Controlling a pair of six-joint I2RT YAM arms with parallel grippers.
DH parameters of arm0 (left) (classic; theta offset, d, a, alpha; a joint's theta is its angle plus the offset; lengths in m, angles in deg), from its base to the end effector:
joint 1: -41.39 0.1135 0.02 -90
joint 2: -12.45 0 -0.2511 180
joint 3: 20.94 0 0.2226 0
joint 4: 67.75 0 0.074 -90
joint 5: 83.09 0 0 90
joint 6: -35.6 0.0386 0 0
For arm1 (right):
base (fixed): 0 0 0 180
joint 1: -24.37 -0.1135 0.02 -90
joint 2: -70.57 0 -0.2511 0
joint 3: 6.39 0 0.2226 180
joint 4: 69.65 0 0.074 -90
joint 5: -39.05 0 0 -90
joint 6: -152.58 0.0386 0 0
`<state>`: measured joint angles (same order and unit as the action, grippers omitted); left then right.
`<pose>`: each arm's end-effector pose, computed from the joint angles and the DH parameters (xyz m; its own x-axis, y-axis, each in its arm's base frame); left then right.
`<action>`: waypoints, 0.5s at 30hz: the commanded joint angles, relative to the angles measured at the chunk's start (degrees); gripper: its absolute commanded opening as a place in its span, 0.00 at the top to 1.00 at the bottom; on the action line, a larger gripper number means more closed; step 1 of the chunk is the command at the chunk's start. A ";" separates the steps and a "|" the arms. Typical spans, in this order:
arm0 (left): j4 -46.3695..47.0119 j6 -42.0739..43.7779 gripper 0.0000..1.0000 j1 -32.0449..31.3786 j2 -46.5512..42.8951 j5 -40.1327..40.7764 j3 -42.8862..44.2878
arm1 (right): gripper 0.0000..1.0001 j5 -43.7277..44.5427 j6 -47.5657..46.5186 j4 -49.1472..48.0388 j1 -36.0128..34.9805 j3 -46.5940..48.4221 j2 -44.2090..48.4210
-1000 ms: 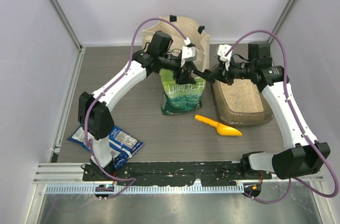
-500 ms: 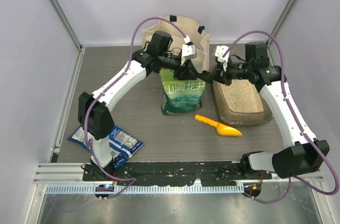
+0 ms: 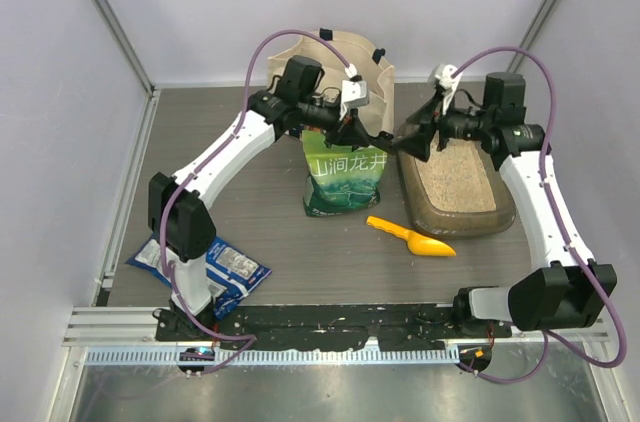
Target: Fill the litter box with clean litter
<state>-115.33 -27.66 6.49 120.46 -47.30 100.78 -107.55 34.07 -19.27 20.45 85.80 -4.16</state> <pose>0.3053 -0.2512 0.3512 -0.0091 0.3272 -0.9449 0.9978 -0.0593 -0.0301 0.2434 0.0490 0.3708 -0.1248 -0.2719 -0.9542 -0.9062 0.4228 -0.0020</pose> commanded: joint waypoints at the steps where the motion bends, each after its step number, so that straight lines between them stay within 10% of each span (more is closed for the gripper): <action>1: 0.74 -4.67 1.00 1.58 -1.04 -4.23 1.67 | 0.15 -7.12 18.38 -12.58 2.43 -3.15 0.82; 7: 1.62 -8.28 1.00 2.37 -1.22 -7.56 1.14 | 0.20 -11.16 32.28 -33.38 2.34 -10.88 0.65; 15: 2.41 -11.80 1.00 2.81 -1.31 -8.63 0.44 | 0.24 -11.60 30.71 -35.88 1.29 -11.08 -0.93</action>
<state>-115.11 -37.04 8.94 120.46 -53.33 100.78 -116.80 63.05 -48.64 22.42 73.63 -4.89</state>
